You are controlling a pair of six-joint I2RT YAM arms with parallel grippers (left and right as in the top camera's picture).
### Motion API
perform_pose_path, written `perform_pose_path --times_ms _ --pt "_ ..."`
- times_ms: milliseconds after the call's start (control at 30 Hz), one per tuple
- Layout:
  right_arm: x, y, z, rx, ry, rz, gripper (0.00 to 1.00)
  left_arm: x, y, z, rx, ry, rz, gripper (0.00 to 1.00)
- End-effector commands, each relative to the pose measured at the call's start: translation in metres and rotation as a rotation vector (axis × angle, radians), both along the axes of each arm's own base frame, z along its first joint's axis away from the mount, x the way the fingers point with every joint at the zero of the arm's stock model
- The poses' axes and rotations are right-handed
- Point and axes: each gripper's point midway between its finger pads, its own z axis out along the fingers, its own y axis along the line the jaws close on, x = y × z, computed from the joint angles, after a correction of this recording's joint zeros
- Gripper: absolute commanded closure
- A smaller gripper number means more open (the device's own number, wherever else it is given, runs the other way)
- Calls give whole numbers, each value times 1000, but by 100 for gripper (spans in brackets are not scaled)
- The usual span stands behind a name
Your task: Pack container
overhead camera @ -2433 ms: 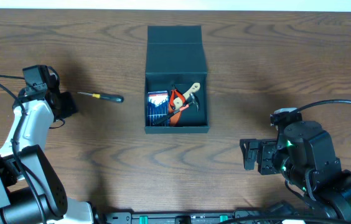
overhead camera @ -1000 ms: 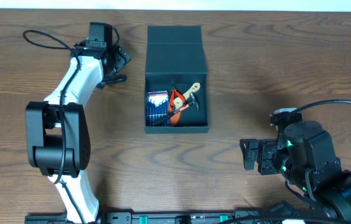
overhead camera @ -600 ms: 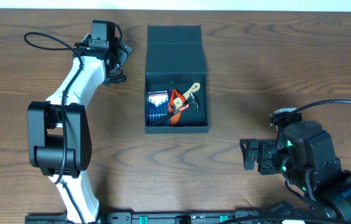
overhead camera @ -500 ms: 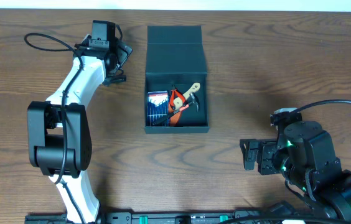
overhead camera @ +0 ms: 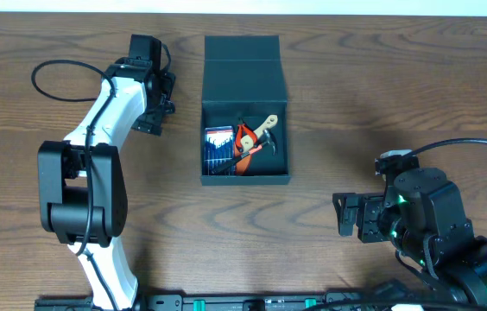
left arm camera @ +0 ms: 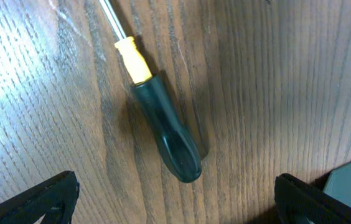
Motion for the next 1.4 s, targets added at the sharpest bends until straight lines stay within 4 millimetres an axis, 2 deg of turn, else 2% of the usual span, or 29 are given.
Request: perform_pose_path --times_ms 0,300,1100,1233,1367 --pt "0 -2 -1 -10 -2 0 1 7 3 -9 -18 11 79 1" --pt "0 -2 -1 -10 -2 0 1 16 -3 -19 -36 90 91 1" --pt "0 -2 -1 -10 -2 0 1 5 7 -56 -15 237 86 1" --pt "0 -2 -1 -10 -2 0 1 10 6 -56 -7 220 44 12" --pt "0 -2 -1 -10 -2 0 1 13 6 -56 8 210 -21 18"
